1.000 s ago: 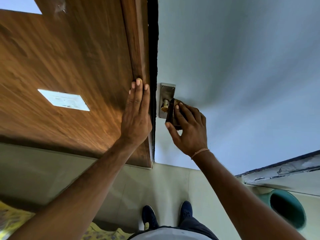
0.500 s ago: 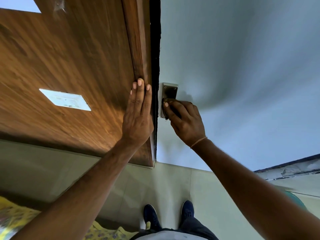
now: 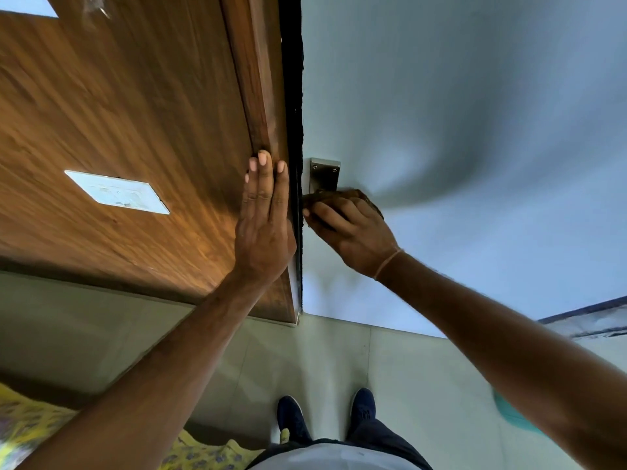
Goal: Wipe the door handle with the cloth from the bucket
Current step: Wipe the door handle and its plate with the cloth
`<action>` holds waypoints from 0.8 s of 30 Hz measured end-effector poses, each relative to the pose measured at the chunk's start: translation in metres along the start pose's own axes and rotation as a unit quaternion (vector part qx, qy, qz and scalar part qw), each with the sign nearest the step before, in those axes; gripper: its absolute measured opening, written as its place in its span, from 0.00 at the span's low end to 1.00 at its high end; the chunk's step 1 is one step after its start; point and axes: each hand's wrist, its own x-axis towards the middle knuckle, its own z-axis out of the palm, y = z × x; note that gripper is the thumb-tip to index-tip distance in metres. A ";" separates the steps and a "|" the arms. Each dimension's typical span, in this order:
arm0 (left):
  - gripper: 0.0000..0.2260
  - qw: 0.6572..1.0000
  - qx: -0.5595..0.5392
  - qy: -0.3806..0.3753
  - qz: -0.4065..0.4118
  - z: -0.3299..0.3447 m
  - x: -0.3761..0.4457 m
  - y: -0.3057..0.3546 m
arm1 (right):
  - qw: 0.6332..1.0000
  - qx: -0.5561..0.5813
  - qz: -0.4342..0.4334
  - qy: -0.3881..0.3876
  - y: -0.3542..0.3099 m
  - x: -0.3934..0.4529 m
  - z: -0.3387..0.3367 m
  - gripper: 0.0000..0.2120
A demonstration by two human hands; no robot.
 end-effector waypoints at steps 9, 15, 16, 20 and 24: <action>0.27 1.000 -0.010 -0.019 0.003 -0.007 0.000 -0.002 | 0.998 -0.023 -0.052 -0.011 0.018 -0.011 -0.011 0.19; 0.27 0.999 -0.009 -0.033 0.009 -0.011 0.000 -0.003 | 0.998 -0.019 -0.051 -0.037 0.020 -0.024 -0.018 0.20; 0.28 0.999 -0.008 -0.035 0.009 -0.011 0.000 -0.003 | 0.998 -0.021 -0.053 -0.039 0.025 -0.031 -0.022 0.21; 0.27 0.999 -0.019 -0.035 0.002 -0.012 0.001 0.000 | 0.996 -0.042 -0.059 -0.049 0.025 -0.028 -0.023 0.21; 0.27 1.000 -0.018 -0.016 -0.001 -0.008 0.001 0.003 | 0.995 -0.053 -0.052 -0.062 0.013 -0.018 -0.016 0.21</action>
